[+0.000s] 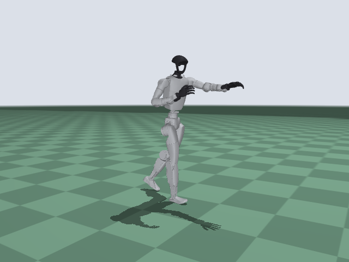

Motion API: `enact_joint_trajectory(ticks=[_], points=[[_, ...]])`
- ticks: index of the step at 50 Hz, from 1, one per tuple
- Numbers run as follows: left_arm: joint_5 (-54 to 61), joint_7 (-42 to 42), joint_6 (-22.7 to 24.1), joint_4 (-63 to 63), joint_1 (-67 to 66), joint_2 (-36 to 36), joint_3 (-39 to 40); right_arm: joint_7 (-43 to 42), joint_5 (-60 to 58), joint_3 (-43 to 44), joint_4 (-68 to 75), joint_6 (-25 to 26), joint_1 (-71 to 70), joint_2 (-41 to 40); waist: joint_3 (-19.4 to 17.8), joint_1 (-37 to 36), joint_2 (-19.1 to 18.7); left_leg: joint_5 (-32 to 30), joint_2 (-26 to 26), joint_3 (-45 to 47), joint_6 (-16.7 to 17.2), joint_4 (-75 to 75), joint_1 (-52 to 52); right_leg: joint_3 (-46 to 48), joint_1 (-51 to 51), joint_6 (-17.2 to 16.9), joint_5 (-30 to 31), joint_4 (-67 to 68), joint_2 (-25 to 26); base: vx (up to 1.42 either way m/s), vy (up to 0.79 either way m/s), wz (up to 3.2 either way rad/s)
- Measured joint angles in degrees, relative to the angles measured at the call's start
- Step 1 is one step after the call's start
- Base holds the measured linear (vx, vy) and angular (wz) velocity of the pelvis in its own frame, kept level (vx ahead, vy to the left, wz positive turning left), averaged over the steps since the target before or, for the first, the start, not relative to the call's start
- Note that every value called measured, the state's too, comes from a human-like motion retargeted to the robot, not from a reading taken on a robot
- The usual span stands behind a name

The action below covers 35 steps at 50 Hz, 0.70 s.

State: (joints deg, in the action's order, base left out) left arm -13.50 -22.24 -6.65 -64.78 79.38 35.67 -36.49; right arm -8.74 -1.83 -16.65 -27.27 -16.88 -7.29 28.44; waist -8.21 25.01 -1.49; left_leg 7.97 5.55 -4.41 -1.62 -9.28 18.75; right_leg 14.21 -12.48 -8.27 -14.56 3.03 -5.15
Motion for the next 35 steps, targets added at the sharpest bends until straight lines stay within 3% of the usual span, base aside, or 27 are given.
enact_joint_trajectory(ticks=[2, 4, 7, 10, 13, 15, 17, 20, 23, 25, 27, 30, 32, 35], points=[[2.10, 7.74, 3.97, -8.14, 5.35, 0.41, -9.46, -2.25, -0.20, -2.81, -1.43, -1.15, 0.25, -1.53, -0.13, -3.69, 2.77, -0.88, 2.62, 1.61, -2.43, -8.94, 0.53, -3.70, 0.12, 1.50, 1.14, 3.58, -0.52, 1.30, -0.15, -1.42], [-0.67, 11.92, 5.95, -5.54, 6.83, 2.14, -10.42, -4.14, -2.54, -5.09, -3.34, -1.92, -4.24, -4.54, -0.32, -8.14, 3.72, 2.09, 2.18, 7.19, -4.10, -25.79, -4.74, -7.48, -0.36, 5.05, -2.83, 12.11, -0.54, 1.22, -0.04, -1.47], [-9.59, 6.44, 3.72, 17.32, -1.62, 4.57, 3.95, -6.03, -9.08, -2.74, -3.04, 0.19, -17.68, -9.84, 0.43, -13.13, 2.14, 11.20, -5.01, 14.45, -7.69, -52.00, -18.39, -8.89, -2.06, 7.71, -13.64, 25.36, -0.24, 1.17, 0.03, -0.47], [-16.80, 1.09, 5.43, 50.37, -23.48, 0.86, 22.79, -9.61, -18.40, 2.67, 7.01, 3.60, -31.82, -11.81, 2.96, -17.87, 1.23, 17.44, -9.28, 15.97, -9.95, -61.45, -32.60, -7.61, 1.07, 6.04, -15.30, 24.15, -1.24, 1.19, 0.04, 0.06], [-11.44, 6.63, 14.33, 69.64, -48.44, -4.77, 30.16, -16.19, -20.45, 1.36, 26.08, 7.78, -40.46, -13.90, 5.93, -27.29, 6.99, 17.88, -7.92, 20.10, -9.30, -48.63, -38.51, -11.23, 6.91, 3.54, -8.27, 16.69, -3.56, 1.24, 0.07, -1.08], [-0.44, 12.32, 18.25, 73.83, -62.52, -8.34, 31.02, -21.53, -13.33, -1.86, 40.02, 10.42, -44.97, -12.58, 6.33, -36.38, 10.75, 15.45, -6.98, 23.84, -6.92, -31.79, -37.97, -14.77, 10.67, 1.28, -1.20, 12.16, -5.21, 1.27, 0.19, -1.82], [10.06, 16.79, 18.69, 73.19, -72.52, -9.82, 30.35, -24.61, -2.17, -6.21, 52.77, 11.05, -48.56, -8.96, 5.34, -44.92, 11.68, 12.62, -7.23, 25.61, -3.46, -12.43, -35.11, -16.85, 15.49, -0.18, 5.38, 8.50, -5.35, 1.28, 0.34, -1.56], [19.10, 20.94, 18.42, 73.09, -81.81, -9.98, 28.54, -22.15, 10.83, -17.98, 70.80, 9.98, -55.14, -1.89, 2.40, -51.70, 8.62, 12.16, -9.54, 24.83, 1.59, 5.65, -31.51, -16.75, 26.03, 0.96, 10.51, 5.38, -3.96, 1.26, 0.46, -0.43], [17.61, 20.51, 20.69, 76.64, -82.08, -11.41, 24.52, -18.51, 5.76, -35.36, 76.45, 7.83, -61.12, 6.04, -0.90, -51.02, 2.85, 8.12, -12.58, 21.47, 1.21, 1.06, -30.74, -12.55, 31.34, 6.00, 8.59, 17.62, -1.98, 1.17, 0.46, 0.75], [14.21, 18.32, 21.24, 78.89, -76.62, -13.60, 21.41, -20.60, 1.86, -37.08, 69.99, 6.38, -61.59, 11.59, -3.79, -49.18, 0.86, 13.33, -12.23, 18.64, -2.69, -12.59, -32.59, -7.74, 28.25, 8.71, 3.41, 35.86, -4.39, 1.06, 0.38, 1.07], [12.05, 16.17, 18.93, 79.29, -66.48, -16.39, 19.06, -20.78, 7.68, -25.49, 57.66, 4.91, -55.82, 13.10, -7.04, -46.45, 1.03, 22.21, -10.11, 17.69, -5.41, -25.04, -34.35, -7.14, 21.56, 10.89, -4.25, 53.04, -7.47, 0.99, 0.29, 0.96], [9.59, 15.51, 16.59, 78.92, -52.87, -18.08, 17.24, -13.32, 16.45, -3.89, 36.05, 3.37, -37.76, 5.74, -8.03, -40.23, 3.21, 26.74, -6.81, 17.81, -5.49, -27.85, -32.17, -11.59, 9.30, 12.37, -11.29, 64.66, -5.73, 1.00, 0.17, 0.81], [9.18, 15.21, 17.23, 80.58, -49.13, -18.44, 18.08, -6.23, 17.72, 2.36, 23.65, 1.94, -23.94, -0.75, -5.87, -33.44, 2.10, 25.48, -6.30, 17.03, -4.37, -22.99, -28.43, -11.93, 2.77, 12.95, -12.40, 60.38, -2.61, 1.04, 0.11, 0.69], [12.44, 13.03, 17.51, 83.90, -46.01, -19.74, 20.83, 1.21, 23.07, 5.04, 10.36, 0.50, -2.92, -4.84, -3.52, -22.31, -2.97, 20.46, -7.26, 15.68, -2.53, -14.96, -21.70, -8.49, -1.01, 13.26, -10.26, 39.50, 1.10, 1.10, 0.04, 0.54]])
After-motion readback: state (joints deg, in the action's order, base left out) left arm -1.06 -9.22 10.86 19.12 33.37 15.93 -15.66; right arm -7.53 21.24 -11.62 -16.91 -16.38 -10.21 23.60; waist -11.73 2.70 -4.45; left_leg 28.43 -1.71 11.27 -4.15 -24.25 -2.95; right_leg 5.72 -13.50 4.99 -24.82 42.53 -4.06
